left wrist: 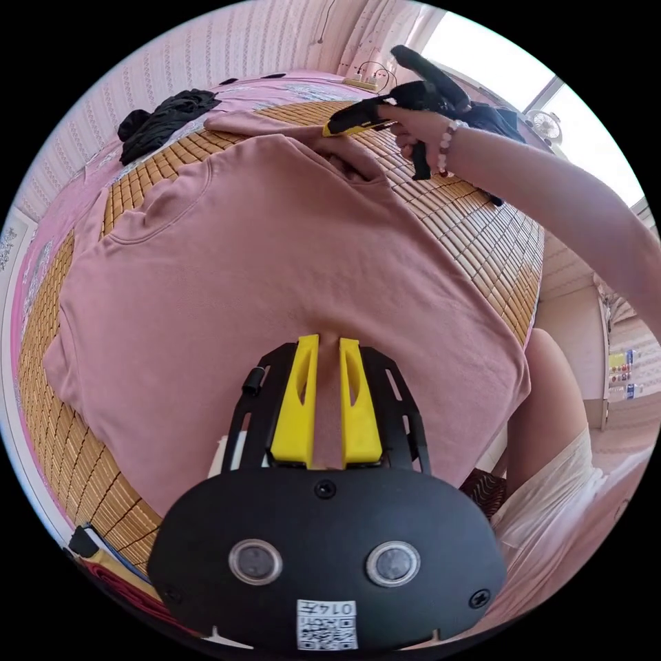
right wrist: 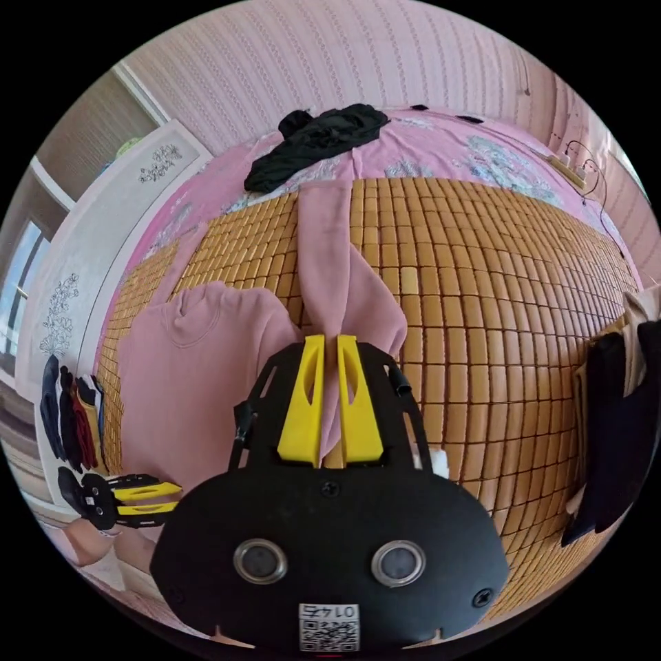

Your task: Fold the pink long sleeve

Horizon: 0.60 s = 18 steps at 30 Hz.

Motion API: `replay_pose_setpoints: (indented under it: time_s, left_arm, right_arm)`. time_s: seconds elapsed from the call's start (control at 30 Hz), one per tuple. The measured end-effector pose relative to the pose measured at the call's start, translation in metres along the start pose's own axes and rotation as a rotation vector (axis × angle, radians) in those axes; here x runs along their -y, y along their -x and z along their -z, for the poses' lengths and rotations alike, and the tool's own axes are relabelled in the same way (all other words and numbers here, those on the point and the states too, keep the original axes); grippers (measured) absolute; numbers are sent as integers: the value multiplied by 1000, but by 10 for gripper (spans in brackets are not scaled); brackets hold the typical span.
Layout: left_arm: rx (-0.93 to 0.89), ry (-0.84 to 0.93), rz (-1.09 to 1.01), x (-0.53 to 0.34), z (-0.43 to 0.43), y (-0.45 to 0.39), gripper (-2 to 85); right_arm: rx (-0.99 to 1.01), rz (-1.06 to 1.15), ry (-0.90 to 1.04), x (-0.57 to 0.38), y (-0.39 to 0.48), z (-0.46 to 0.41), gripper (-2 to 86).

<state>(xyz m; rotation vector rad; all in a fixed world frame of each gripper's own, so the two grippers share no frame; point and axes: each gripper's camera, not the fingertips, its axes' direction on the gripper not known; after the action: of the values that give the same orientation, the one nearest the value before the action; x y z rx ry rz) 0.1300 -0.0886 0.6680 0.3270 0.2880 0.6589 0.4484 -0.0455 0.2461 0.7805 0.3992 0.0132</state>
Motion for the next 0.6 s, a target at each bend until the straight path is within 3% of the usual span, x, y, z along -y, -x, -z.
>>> replay_pose_setpoints:
  time_s: [0.1,0.3,0.47,0.6]
  left_arm:
    - [24,-14,-20,6,-6,-4,56]
    - [41,3,-59,24,-7,-8,70]
    - [22,-77,-121,75,7,-17,66]
    - [10,-102,-153,129,-7,-32,72]
  right_arm:
    - [-135,12,-219,-69,-18,80,38]
    - [-116,-77,60,-201,-74,124,87]
    - [-11,-43,-48,-169,-94,137,97]
    - [-23,39,-19,-100,-80,86,115]
